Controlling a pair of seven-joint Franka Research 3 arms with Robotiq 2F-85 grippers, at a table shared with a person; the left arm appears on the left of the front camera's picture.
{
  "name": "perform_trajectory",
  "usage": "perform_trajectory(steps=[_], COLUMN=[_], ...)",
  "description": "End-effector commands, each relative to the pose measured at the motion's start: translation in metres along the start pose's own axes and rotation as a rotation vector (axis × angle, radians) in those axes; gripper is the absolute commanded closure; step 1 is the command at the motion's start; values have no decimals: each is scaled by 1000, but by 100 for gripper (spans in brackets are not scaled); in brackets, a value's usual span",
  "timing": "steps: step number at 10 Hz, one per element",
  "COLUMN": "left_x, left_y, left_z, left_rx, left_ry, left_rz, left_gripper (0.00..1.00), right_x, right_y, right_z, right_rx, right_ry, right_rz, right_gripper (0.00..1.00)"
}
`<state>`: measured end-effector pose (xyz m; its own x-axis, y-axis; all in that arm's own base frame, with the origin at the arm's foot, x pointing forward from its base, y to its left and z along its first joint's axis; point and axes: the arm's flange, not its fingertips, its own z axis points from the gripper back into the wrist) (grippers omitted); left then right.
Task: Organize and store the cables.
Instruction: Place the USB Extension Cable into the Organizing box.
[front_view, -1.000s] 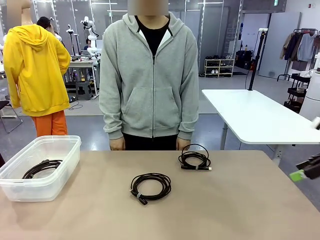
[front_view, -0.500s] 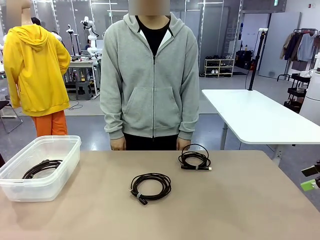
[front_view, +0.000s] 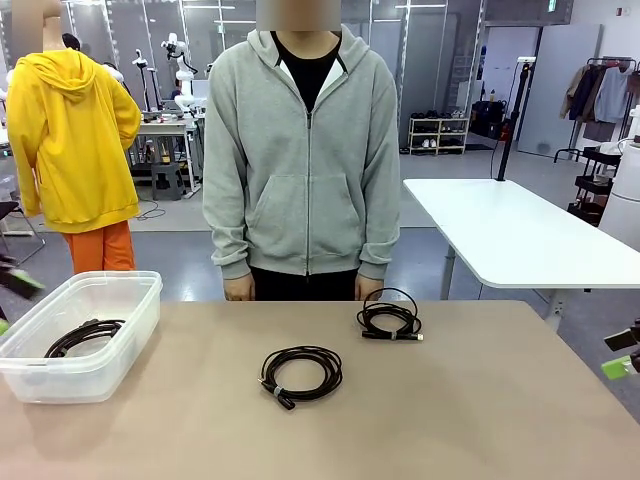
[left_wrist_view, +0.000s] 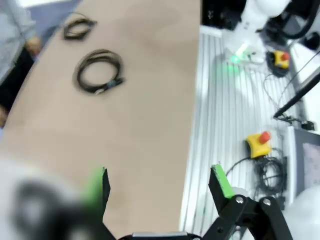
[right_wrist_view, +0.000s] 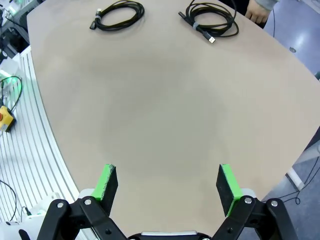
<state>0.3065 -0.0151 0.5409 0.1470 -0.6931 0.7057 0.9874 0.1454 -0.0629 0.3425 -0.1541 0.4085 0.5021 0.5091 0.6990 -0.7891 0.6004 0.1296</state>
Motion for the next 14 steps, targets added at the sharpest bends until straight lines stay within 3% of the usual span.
perform_trajectory(steps=[1,3,6,11,14], left_x=[46,86,121,174,202], left_y=[32,31,38,78,93], left_z=[-66,-123,-188,-220,-245], left_rx=[-155,-195,-231,-202,-90], left_ry=[21,74,181,437,596], left_rz=[2,-94,-114,-5,1], left_gripper=[0,0,0,0,0], right_x=[3,3,3,3,3], right_y=[2,2,2,2,2], right_z=[1,1,1,1,1], right_rx=[2,2,2,2,2], right_ry=[-8,-8,-8,-8,-8], right_rz=[-27,-27,-27,-27,-27], right_gripper=[0,0,0,0,0])
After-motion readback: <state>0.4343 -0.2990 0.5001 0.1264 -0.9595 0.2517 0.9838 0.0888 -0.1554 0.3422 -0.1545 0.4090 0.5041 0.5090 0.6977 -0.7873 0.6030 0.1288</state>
